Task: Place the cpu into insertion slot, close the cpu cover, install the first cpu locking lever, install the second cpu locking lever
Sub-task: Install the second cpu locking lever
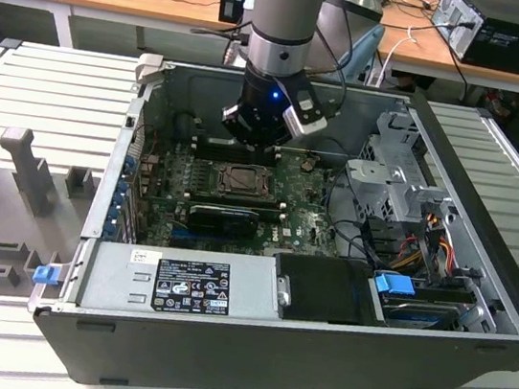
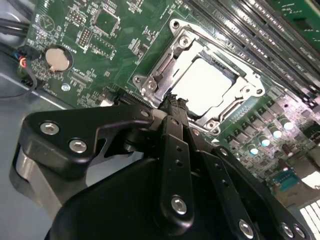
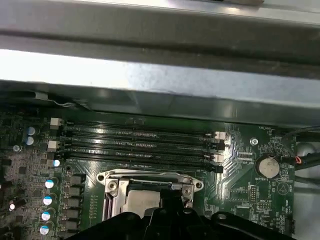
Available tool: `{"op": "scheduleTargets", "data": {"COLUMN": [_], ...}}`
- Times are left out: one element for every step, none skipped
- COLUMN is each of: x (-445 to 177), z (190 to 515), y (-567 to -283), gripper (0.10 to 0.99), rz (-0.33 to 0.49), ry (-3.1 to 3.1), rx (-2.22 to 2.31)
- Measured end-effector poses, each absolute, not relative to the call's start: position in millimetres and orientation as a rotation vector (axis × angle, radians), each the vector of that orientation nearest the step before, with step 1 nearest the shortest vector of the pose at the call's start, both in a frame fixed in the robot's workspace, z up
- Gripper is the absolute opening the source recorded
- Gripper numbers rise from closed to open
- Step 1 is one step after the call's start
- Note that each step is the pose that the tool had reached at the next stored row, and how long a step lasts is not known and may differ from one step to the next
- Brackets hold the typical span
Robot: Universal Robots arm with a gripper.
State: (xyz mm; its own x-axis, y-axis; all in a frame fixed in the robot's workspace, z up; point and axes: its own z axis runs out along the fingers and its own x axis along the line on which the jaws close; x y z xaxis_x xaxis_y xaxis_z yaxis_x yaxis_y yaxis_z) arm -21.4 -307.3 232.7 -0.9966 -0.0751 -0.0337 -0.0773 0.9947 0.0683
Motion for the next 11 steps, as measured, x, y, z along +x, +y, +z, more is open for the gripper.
{"op": "scheduleTargets", "data": {"x": [-21.3, -21.4, -21.7, -21.8, -21.8, -21.8, -21.9, -21.8, -21.8, -21.8, -21.8], "z": [236.7, 236.7, 236.8, 236.8, 236.7, 236.7, 236.7, 236.6, 236.5, 236.3, 236.3], "y": [-307.5, -309.0, -314.2, -320.3, -324.7, -328.1, -336.2, -340.6, -344.5, -347.6, -351.8], "gripper": [0.106, 0.106, 0.106, 0.106, 0.106, 0.106, 0.106, 0.106, 0.106, 0.106, 0.106], "rz": [0.108, 0.109, 0.108, 0.108, 0.108, 0.108, 0.108, 0.109, 0.110, 0.111, 0.112], "ry": [3.106, 3.106, 3.106, 3.106, 3.106, 3.106, 3.107, 3.115, 3.123, 3.126, 3.127], "rx": [-0.119, -0.119, -0.119, -0.119, -0.119, -0.119, -0.119, -0.119, -0.119, -0.119, -0.118]}}
